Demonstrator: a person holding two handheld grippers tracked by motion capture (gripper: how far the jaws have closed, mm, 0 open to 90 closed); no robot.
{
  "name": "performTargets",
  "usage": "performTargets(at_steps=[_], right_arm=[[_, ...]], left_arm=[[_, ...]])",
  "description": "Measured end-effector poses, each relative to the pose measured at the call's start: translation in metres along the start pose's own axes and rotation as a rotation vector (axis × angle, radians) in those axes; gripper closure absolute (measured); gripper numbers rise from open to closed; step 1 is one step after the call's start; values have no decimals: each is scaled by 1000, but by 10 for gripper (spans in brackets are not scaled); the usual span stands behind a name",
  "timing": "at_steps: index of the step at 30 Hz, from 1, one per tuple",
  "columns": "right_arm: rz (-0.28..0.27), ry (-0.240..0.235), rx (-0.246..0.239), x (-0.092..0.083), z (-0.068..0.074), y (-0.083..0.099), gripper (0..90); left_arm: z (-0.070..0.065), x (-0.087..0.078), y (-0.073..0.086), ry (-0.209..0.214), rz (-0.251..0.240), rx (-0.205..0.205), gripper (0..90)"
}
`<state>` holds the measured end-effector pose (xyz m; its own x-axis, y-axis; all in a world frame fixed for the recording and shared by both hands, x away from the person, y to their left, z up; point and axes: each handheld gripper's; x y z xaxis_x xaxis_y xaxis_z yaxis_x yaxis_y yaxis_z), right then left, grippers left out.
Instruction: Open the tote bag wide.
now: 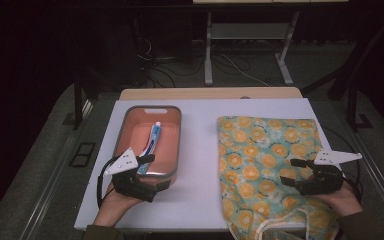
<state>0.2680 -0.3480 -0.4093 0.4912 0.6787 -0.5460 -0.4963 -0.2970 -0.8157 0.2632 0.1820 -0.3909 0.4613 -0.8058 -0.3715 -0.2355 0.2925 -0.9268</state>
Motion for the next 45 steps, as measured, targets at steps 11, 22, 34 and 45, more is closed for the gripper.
performTargets(at_steps=[11,22,34,45], right_arm=[[72,-85,-72,10,16,4,228],[226,-182,-180,29,43,16,259],[360,-250,-302,40,71,32,248],[349,-207,-375,38,74,34,618]], left_arm=[[-2,1,0,-19,7,0,0],[-2,2,0,-23,17,0,0],[-2,2,0,-26,17,-4,0],[-2,3,0,-28,21,-1,0]])
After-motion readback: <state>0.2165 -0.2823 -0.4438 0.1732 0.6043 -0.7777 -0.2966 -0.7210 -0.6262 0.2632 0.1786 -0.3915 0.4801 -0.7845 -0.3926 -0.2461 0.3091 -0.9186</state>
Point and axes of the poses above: each handheld gripper's, and its own axes: x roughly forward along the jaws, y roughly out of its underside, z roughly to its left, and after that the axes turned 4 degrees about x, right-handed
